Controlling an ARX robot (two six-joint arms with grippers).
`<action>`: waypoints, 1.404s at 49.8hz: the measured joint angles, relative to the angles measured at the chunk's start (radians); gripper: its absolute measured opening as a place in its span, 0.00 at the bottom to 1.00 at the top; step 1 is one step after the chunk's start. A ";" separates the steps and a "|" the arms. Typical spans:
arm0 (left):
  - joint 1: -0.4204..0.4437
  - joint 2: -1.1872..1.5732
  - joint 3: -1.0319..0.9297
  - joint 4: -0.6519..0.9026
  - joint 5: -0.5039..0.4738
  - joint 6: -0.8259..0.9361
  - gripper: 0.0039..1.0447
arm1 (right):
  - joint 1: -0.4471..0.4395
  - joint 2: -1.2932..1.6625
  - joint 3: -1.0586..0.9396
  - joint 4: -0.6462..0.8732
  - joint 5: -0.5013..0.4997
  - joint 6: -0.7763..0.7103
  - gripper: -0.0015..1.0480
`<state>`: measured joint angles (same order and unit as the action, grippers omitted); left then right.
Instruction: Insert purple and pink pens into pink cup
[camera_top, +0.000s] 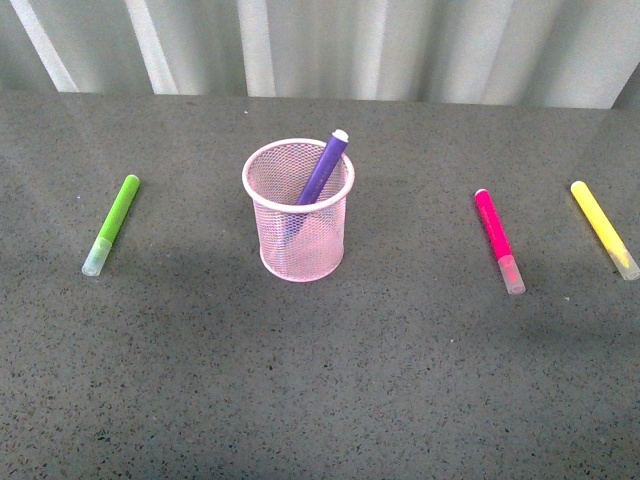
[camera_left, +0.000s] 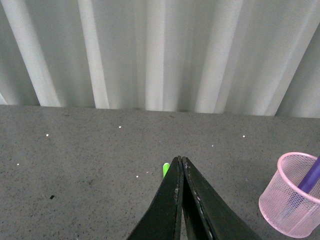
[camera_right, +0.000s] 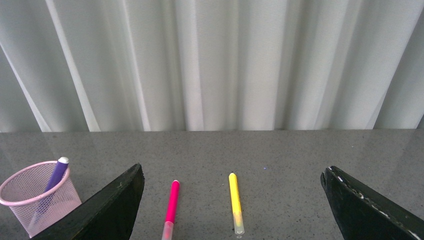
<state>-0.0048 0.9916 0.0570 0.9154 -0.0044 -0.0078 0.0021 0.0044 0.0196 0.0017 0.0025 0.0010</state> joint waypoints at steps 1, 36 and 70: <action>0.001 -0.007 -0.003 -0.006 0.000 0.000 0.03 | 0.000 0.000 0.000 0.000 0.000 0.000 0.93; 0.002 -0.600 -0.036 -0.522 0.005 0.000 0.03 | 0.000 0.000 0.000 0.000 0.000 0.000 0.93; 0.002 -0.814 -0.036 -0.734 0.004 0.000 0.03 | 0.000 0.000 0.000 0.000 -0.001 0.000 0.93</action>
<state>-0.0025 0.1776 0.0208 0.1818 -0.0002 -0.0074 0.0025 0.0044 0.0196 0.0017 0.0017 0.0010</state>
